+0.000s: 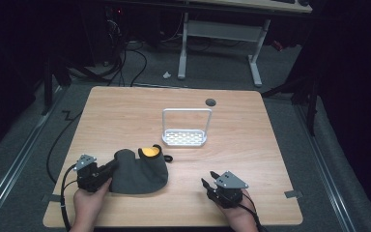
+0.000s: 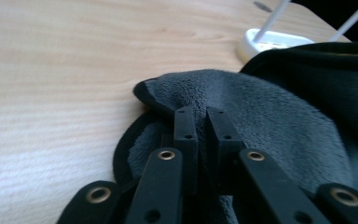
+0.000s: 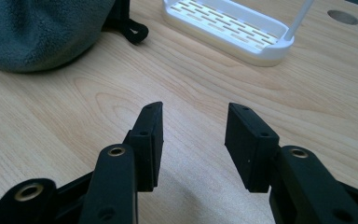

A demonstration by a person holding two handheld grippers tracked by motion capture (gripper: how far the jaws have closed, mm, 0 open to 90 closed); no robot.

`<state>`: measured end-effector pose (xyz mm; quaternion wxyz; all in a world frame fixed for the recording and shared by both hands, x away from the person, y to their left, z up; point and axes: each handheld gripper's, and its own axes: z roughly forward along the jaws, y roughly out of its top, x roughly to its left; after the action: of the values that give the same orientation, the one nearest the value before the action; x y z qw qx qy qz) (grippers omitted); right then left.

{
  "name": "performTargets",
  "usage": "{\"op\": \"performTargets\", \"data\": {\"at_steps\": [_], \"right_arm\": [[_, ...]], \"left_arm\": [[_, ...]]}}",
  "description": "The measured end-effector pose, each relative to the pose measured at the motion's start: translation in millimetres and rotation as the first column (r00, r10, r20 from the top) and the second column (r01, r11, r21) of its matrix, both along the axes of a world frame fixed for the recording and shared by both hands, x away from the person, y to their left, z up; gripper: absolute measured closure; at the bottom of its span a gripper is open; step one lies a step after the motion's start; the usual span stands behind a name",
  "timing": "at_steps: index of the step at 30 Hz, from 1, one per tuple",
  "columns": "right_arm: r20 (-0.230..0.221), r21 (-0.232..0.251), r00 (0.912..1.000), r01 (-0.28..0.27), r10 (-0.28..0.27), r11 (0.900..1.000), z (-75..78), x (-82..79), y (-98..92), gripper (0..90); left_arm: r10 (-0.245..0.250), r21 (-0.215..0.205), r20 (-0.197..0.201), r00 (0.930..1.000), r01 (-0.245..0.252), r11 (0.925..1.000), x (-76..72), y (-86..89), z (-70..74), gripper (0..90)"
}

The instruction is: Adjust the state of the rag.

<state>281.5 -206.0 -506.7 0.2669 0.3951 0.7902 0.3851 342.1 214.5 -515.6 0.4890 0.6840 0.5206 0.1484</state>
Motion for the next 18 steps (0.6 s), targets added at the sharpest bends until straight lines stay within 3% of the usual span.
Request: {"op": "performTargets", "data": {"at_steps": [1, 2, 4, 6, 8, 9, 10, 11, 13, 14, 15, 18], "right_arm": [[0.002, 0.001, 1.0, 0.0, 0.0, 1.0, 0.3, -0.3, -0.3, 57.3], [0.002, 0.001, 1.0, 0.0, 0.0, 1.0, 0.3, -0.3, -0.3, 57.3], [0.003, 0.001, 1.0, -0.001, 0.001, 1.0, 0.9, -0.5, -0.8, 57.3], [0.006, 0.001, 1.0, -0.005, 0.005, 1.0, 1.4, -0.4, -0.4, 57.0], [0.006, -0.001, 1.0, -0.006, 0.006, 1.0, 1.3, -0.3, 0.6, 56.8], [0.004, 0.001, 0.9999, -0.011, 0.011, 1.0, 1.6, -0.9, 2.5, 56.5], [0.004, 0.001, 0.9999, -0.011, 0.011, 1.0, 1.6, -0.9, 2.5, 56.5], [0.005, 0.003, 0.9999, -0.016, 0.016, 1.0, 2.4, -1.4, 3.9, 56.3], [0.016, 0.011, 0.9996, -0.025, 0.025, 1.0, 6.2, -4.3, 7.5, 56.4], [0.021, 0.016, 0.9993, -0.03, 0.029, 0.999, 7.8, -5.6, 8.9, 56.4], [0.033, 0.041, 0.9983, -0.05, 0.049, 0.998, 13.5, -9.5, 13.4, 56.4], [0.054, 0.053, 0.9961, -0.073, 0.07, 0.996, 20.2, -13.7, 20.5, 56.5]], "left_arm": [[-0.015, 0.003, 0.033, 0.9993, 0.015, 0.9999, -5.6, -4.8, 6.9, 84.6], [-0.015, 0.003, 0.033, 0.9993, 0.015, 0.9999, -5.6, -4.8, 6.9, 84.6], [-0.046, 0.003, 0.077, 0.996, 0.046, 0.9989, -14.8, -13.6, 16.4, 84.7], [-0.104, -0.004, 0.114, 0.988, 0.105, 0.9945, -24.4, -27.8, 24.7, 84.5], [-0.179, -0.011, 0.136, 0.9743, 0.182, 0.9831, -33.4, -46.5, 29.4, 84.5], [-0.259, -0.005, 0.143, 0.9552, 0.262, 0.965, -42.3, -69.1, 29.0, 84.5], [-0.259, -0.005, 0.143, 0.9552, 0.262, 0.965, -42.3, -69.1, 29.0, 84.5], [-0.31, 0.013, 0.136, 0.9409, 0.311, 0.9502, -46.6, -85.0, 26.3, 84.5], [-0.37, 0.038, 0.123, 0.9208, 0.368, 0.9289, -50.5, -105.2, 20.5, 84.4], [-0.404, 0.054, 0.108, 0.9083, 0.4, 0.9147, -52.0, -118.1, 15.7, 84.4], [-0.429, 0.061, 0.095, 0.8982, 0.425, 0.9031, -53.3, -127.4, 11.7, 84.4], [-0.488, 0.08, 0.065, 0.8707, 0.482, 0.8723, -55.7, -148.5, 1.6, 84.2]]}}
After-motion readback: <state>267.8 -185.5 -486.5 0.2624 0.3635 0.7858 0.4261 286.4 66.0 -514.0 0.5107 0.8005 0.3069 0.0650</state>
